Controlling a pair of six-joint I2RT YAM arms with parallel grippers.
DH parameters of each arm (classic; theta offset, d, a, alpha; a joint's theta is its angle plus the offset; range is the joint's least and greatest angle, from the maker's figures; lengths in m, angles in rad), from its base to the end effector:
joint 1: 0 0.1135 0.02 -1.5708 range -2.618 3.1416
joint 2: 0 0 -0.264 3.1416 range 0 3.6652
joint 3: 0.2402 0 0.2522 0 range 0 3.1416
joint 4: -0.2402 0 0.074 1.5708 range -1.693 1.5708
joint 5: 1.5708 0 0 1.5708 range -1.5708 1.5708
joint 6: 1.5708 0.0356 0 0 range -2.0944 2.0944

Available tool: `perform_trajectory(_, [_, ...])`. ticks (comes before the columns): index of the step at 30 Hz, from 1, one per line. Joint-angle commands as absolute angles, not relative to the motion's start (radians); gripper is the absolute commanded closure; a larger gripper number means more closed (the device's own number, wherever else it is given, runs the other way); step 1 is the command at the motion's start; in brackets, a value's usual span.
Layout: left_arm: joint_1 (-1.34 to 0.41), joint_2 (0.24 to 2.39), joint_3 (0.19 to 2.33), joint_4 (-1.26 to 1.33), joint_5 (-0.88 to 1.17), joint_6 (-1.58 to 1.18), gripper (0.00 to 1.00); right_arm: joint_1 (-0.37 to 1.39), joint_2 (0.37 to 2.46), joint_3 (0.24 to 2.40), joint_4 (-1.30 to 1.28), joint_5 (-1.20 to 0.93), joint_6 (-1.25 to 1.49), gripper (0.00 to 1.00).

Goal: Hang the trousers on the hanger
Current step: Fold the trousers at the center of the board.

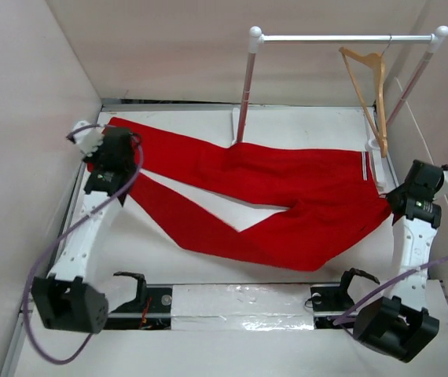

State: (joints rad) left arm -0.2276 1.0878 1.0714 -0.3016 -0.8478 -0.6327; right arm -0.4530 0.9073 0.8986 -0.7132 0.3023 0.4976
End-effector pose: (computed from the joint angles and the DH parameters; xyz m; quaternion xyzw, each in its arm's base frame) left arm 0.2359 -0.0272 0.3728 -0.3847 0.6748 0.0800 0.6246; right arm 0.1607 -0.0900 0.3080 0.4674 0.7726 -0.1281 0.4101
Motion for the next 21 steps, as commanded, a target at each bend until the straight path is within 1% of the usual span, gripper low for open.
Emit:
perform_trajectory(1, [0.085, 1.069, 1.111, -0.293, -0.637, -0.63, 1.0, -0.436, 0.922, 0.983, -0.56, 0.287, 0.541, 1.0])
perform_trajectory(3, [0.086, 1.152, 1.164, -0.35, -0.693, -0.673, 1.0, -0.425, 0.93, 0.968, -0.496, 0.27, 0.552, 1.0])
perform_trajectory(7, [0.208, 1.296, 1.247, -0.4, -0.612, -0.735, 1.0, -0.416, 0.965, 0.96, -0.434, 0.262, 0.569, 1.0])
perform_trajectory(8, [0.221, 1.321, 1.264, -0.414, -0.636, -0.735, 1.0, -0.405, 0.979, 0.978, -0.42, 0.259, 0.569, 1.0])
perform_trajectory(12, [0.221, 1.434, 1.411, -0.439, -0.69, -0.727, 1.0, -0.387, 1.051, 1.011, -0.368, 0.287, 0.58, 1.0])
perform_trajectory(17, [0.221, 1.514, 1.477, -0.322, -0.695, -0.646, 1.0, -0.353, 1.181, 1.091, -0.344, 0.317, 0.595, 1.0])
perform_trajectory(21, [0.221, 1.623, 1.616, -0.356, -0.71, -0.632, 1.0, -0.318, 1.27, 1.164, -0.328, 0.371, 0.609, 1.0])
